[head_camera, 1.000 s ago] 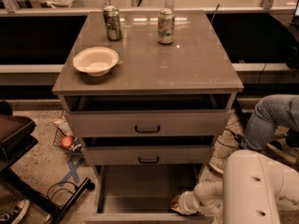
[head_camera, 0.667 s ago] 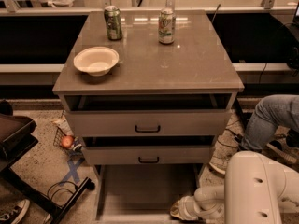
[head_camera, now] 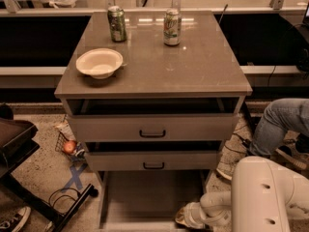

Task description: Open bottom drawer

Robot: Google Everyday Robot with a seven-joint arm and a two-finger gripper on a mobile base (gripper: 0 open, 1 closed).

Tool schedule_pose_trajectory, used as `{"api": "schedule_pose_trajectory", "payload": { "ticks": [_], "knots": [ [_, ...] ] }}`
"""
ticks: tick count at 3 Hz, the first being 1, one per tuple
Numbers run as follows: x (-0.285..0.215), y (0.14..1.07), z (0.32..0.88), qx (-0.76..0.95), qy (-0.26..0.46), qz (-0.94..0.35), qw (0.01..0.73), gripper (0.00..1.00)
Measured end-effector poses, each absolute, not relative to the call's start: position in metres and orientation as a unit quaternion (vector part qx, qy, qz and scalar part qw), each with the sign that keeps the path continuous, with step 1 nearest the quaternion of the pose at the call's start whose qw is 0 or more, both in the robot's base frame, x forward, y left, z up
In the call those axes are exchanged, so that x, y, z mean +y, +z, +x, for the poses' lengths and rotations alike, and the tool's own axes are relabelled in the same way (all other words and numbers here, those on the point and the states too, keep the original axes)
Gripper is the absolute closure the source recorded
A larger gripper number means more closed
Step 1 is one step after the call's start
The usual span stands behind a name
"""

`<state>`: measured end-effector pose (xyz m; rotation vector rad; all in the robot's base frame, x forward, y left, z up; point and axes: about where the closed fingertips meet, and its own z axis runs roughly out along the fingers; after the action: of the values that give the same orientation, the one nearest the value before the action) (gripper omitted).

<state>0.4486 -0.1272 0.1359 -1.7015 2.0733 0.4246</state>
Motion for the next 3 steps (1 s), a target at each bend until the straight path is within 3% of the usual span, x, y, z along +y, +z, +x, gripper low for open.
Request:
{"api": "schedule_pose_trajectory", "payload": {
  "ticks": [2,3],
  "knots": [
    [-0.1245,0.1344,0.4467,0.746,0.155,-0.613,0.211,0.13],
    [-0.1231,0.1336,0.4457,0.745,0.157,-0.613,0.210,0.00]
  ]
}}
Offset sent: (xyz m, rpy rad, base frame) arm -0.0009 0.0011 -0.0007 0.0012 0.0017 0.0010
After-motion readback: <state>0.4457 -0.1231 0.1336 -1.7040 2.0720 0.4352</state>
